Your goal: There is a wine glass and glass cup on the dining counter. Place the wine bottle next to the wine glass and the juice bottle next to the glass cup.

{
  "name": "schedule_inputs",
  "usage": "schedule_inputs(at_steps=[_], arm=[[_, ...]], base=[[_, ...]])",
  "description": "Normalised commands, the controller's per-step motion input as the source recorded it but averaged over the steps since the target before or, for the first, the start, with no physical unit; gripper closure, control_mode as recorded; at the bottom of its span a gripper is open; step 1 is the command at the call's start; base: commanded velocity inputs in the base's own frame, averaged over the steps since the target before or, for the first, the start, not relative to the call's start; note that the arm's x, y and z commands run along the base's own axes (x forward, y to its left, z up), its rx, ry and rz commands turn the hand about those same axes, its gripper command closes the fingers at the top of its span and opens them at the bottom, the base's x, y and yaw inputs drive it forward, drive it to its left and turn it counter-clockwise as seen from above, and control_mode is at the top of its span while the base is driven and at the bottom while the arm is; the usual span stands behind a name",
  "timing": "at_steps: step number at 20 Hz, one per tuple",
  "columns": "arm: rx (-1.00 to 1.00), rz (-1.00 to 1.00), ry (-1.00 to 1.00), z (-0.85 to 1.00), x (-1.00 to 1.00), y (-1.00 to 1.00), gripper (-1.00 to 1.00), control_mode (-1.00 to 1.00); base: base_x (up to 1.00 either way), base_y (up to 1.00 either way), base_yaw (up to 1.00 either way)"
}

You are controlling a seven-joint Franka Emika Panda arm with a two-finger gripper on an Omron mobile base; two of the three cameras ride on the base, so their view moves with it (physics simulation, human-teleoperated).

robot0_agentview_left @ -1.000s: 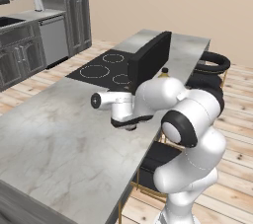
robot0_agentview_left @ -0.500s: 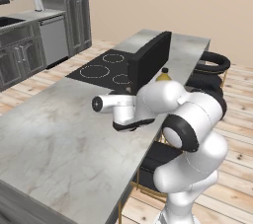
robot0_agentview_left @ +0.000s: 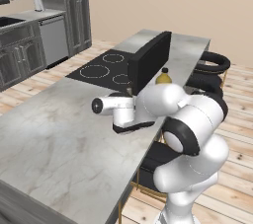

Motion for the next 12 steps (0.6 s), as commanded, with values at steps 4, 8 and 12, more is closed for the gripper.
schedule_inputs(at_steps=[4, 8, 12], arm=[[0.07, -0.04, 0.00, -0.12, -0.17, 0.26, -1.00, -1.00], [0.08, -0.02, 0.00, -0.04, -0.24, 0.19, -1.00, -1.00], [0.10, 0.00, 0.00, 0.05, -0.36, 0.16, -1.00, -1.00]], base=[[0.00, 0.00, 0.00], [0.00, 0.00, 0.00], [0.00, 0.00, 0.00]])
